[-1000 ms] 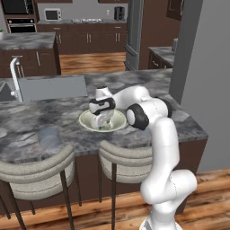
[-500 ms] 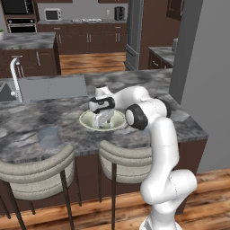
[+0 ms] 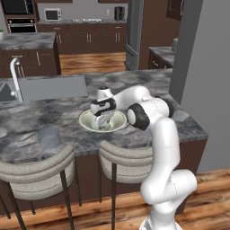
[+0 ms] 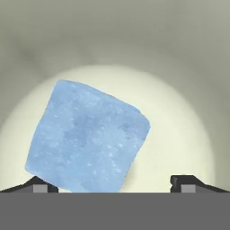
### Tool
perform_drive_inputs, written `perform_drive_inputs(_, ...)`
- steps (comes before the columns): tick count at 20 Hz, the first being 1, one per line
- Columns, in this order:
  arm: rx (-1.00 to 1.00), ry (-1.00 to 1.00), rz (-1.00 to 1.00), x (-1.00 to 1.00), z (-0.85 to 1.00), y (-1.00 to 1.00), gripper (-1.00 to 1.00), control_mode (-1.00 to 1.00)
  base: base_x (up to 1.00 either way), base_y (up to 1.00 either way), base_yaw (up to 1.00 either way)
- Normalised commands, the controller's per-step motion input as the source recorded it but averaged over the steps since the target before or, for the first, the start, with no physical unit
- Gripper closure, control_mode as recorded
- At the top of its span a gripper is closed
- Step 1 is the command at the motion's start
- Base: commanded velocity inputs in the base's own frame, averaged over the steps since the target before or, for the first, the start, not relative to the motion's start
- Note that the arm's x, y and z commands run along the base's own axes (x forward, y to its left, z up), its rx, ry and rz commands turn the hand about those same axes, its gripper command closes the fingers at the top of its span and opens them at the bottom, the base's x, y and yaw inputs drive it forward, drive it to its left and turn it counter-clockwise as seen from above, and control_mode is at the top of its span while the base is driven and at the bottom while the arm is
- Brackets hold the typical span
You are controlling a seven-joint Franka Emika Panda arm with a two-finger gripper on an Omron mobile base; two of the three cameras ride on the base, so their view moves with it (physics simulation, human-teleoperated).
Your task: There are four ice cubes in the ice bowl. Place two ice cubes in each glass of water.
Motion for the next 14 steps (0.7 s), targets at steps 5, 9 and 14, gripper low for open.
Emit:
perform_drive_inputs(5, 0.05, -0.03, 0.00, 0.03, -0.06, -0.10, -1.00, -1.00, 0.00, 0.00, 0.00)
perform_drive_inputs(9, -0.01, -0.04, 0.00, 0.18, -0.10, -0.04, -1.00, -1.00, 0.00, 0.00, 0.00)
perform_drive_inputs(14, -0.01, -0.03, -0.02, 0.03, -0.07, -0.07, -1.00, -1.00, 0.00, 0.00, 0.00)
